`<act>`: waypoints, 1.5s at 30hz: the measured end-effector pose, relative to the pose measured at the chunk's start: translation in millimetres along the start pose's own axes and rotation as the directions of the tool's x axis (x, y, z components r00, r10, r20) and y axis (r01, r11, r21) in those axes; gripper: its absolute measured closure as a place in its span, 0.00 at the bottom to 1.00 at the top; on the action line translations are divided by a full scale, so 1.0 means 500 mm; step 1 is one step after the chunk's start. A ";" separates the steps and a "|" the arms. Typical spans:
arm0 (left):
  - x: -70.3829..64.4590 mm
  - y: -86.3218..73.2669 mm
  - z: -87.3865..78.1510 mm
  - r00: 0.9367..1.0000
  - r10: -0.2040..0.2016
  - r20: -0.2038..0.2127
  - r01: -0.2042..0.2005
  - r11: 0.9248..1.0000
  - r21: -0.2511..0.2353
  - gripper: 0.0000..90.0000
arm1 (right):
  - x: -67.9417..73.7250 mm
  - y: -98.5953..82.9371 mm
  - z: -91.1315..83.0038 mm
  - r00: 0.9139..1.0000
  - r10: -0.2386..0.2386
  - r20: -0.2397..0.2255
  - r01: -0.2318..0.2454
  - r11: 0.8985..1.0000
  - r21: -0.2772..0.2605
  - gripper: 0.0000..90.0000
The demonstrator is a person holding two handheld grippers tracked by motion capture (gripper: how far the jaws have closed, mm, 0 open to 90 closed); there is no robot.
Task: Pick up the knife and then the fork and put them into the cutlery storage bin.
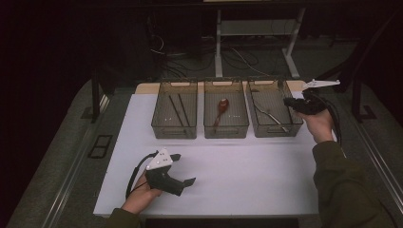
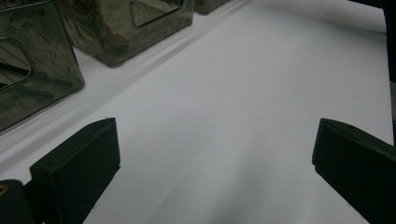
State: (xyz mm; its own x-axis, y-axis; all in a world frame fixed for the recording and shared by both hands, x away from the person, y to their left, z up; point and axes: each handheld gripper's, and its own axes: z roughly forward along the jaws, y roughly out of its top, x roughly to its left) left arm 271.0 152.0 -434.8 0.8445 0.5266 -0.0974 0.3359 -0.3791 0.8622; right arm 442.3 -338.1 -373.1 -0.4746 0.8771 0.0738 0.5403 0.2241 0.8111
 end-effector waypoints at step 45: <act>0.003 0.000 0.003 1.000 -0.008 0.004 0.008 1.000 0.008 0.00 | 0.005 -0.014 0.004 0.999 0.014 -0.042 -0.010 0.994 0.106 0.49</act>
State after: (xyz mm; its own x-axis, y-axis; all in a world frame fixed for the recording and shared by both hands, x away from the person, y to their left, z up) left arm 272.9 151.5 -435.6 0.8435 0.5267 -0.1058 0.3455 -0.3811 0.8575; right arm 438.7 -336.7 -379.7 -0.4954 0.8617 0.1096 0.6152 0.2590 0.7446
